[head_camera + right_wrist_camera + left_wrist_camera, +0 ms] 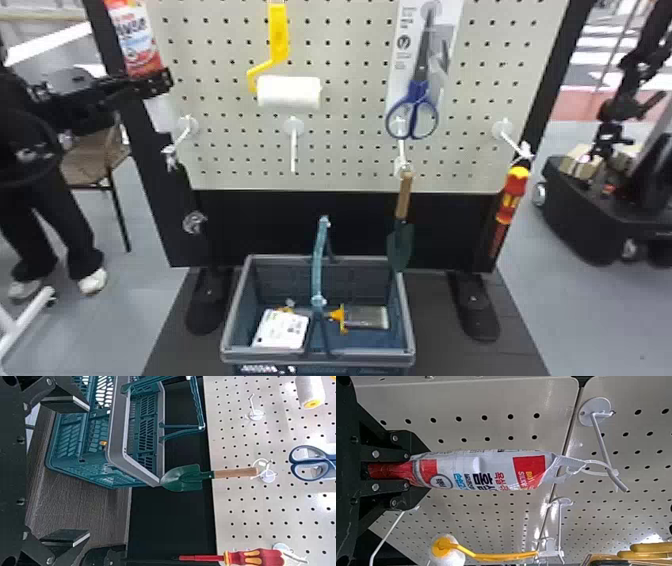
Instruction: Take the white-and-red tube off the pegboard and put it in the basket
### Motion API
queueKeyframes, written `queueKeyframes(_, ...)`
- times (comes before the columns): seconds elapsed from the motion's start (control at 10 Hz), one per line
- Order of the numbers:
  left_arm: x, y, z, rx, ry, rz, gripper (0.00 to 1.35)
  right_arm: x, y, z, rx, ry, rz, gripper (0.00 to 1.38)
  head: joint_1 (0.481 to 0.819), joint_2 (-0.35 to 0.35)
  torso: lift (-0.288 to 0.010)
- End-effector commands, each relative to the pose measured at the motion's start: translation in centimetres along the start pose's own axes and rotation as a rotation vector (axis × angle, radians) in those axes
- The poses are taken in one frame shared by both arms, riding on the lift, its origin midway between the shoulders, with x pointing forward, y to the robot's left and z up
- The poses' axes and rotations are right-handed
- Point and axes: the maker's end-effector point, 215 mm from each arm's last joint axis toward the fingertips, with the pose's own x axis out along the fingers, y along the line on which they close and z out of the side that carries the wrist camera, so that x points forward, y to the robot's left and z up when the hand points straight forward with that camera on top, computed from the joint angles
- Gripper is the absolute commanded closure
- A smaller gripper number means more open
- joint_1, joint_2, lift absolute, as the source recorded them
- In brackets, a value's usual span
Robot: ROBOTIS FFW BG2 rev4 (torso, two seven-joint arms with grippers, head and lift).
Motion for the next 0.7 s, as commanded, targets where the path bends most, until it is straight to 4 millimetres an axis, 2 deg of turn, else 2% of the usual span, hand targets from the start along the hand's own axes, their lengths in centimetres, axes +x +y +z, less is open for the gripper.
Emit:
queueKeyframes(0.0,0.0,0.0,0.2,0.003,-0.004,-0.002,1.22,-0.1,0.0,-0.1,0.002,0.002,0.000,0.18,0.549,0.000,-0.100)
queueKeyframes(0.3,-0.1,-1.2,2.0,0.070,-0.015,0.002,1.22,-0.1,0.0,-0.3,0.004,0.007,-0.001,0.18,0.549,0.000,-0.100)
queueKeyframes(0.6,-0.4,-3.3,4.6,0.149,-0.042,-0.001,1.22,-0.1,0.0,-0.5,0.004,0.009,-0.001,0.18,0.549,0.000,-0.100)
